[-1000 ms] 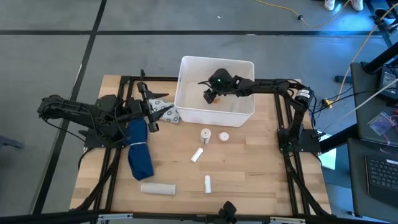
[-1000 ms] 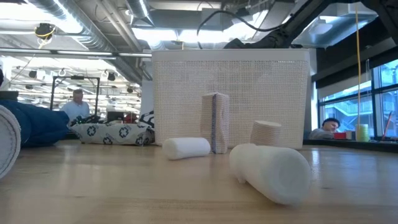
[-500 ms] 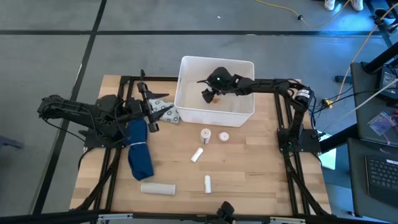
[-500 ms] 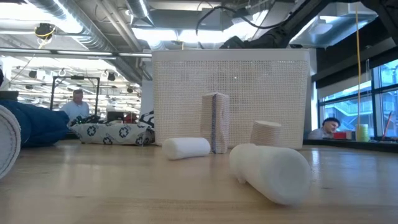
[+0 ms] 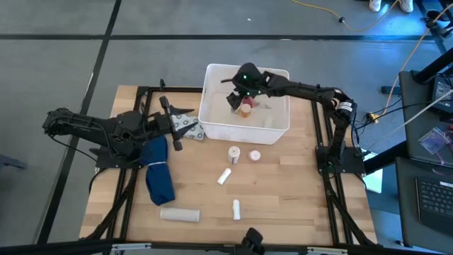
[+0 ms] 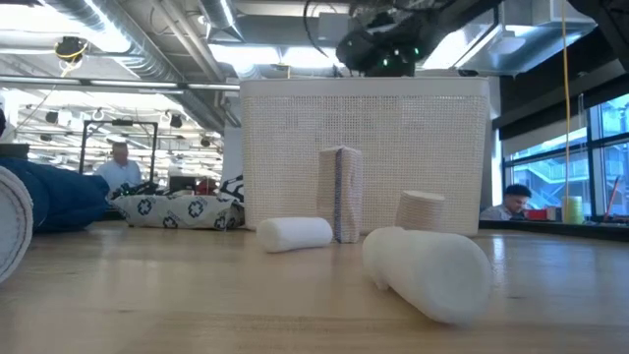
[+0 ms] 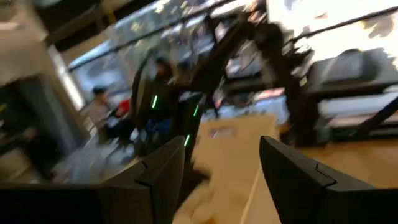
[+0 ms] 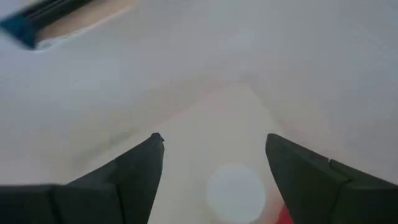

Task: Pick & place medical supplies in basket/bin
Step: Put the mailer bag in the white bin

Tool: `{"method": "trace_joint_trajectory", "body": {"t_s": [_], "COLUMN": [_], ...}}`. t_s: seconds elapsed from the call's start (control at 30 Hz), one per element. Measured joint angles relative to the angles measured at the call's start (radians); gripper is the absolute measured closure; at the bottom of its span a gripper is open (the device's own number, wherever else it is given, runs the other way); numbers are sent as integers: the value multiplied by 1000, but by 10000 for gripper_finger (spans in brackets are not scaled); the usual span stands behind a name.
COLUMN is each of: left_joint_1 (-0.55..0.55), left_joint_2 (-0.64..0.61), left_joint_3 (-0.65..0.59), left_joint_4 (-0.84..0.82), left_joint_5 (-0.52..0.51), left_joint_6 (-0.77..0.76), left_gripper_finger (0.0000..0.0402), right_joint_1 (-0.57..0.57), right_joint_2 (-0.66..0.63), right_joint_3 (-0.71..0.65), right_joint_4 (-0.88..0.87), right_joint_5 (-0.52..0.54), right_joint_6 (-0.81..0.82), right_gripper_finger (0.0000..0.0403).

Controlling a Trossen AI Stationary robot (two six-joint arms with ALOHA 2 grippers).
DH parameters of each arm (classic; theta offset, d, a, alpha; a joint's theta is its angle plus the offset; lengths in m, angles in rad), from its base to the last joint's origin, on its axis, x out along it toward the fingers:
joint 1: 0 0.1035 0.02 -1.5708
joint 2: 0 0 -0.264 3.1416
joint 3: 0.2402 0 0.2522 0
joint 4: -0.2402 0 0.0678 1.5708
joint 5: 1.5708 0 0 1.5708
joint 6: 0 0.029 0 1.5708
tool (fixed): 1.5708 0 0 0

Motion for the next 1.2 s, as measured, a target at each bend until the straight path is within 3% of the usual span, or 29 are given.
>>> {"method": "trace_joint_trajectory", "body": {"t_s": [0.2,0.37,0.63,0.87,1.1,1.2], "left_joint_1": [4,40,164,388,597,657], "left_joint_2": [0,0,0,49,205,292], "left_joint_3": [0,0,0,1,1,1], "left_joint_4": [-221,-433,-594,-634,-655,-655], "left_joint_5": [-227,-270,-221,-156,98,159], "left_joint_6": [-189,-368,-521,-511,-436,-406], "left_gripper_finger": [216,262,389,400,400,400], "right_joint_1": [53,161,349,500,619,652], "right_joint_2": [0,0,-2,-2,-1,-1], "right_joint_3": [230,415,602,606,524,476], "right_joint_4": [-233,-328,-466,-484,-471,-478], "right_joint_5": [-179,-182,-140,-121,104,187], "right_joint_6": [-98,-120,-123,-68,-55,-16], "right_gripper_finger": [120,120,120,120,120,120]}}
